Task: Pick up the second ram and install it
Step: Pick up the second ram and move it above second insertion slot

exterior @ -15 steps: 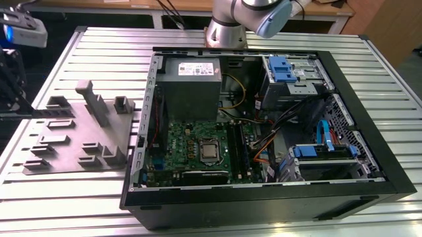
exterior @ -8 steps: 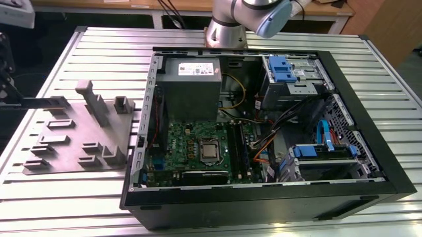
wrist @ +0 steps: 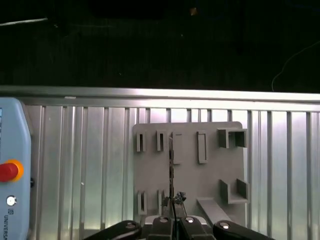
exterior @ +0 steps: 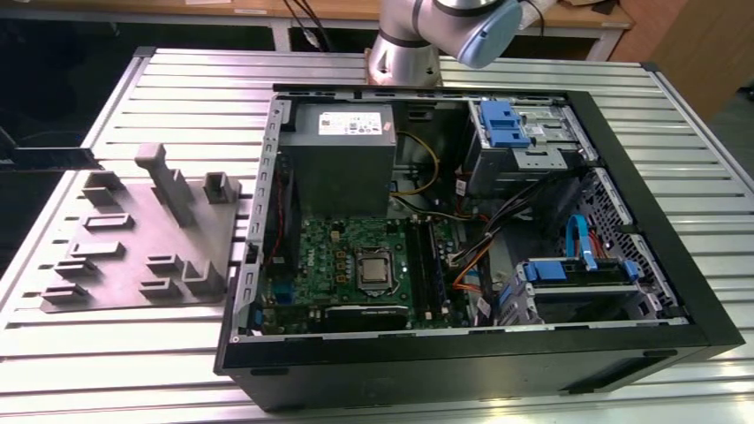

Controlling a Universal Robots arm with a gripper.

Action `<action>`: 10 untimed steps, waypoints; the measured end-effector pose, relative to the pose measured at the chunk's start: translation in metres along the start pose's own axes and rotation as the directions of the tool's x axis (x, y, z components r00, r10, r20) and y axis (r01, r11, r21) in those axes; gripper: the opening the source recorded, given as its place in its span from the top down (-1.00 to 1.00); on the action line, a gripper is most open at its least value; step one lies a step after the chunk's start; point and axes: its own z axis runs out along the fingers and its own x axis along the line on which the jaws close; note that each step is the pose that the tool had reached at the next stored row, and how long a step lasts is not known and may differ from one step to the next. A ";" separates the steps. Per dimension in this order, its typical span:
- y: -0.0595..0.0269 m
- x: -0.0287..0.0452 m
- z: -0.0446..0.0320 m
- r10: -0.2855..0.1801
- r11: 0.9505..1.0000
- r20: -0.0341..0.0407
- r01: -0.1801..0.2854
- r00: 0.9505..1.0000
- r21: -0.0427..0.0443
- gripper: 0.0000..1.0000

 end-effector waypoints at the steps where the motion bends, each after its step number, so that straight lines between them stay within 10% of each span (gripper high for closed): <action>1: 0.0000 0.0000 0.0001 0.000 1.000 0.000 0.000 1.000 0.000 0.77; 10: -0.0108 0.0001 -0.0004 0.000 1.000 0.000 0.000 1.000 0.000 0.77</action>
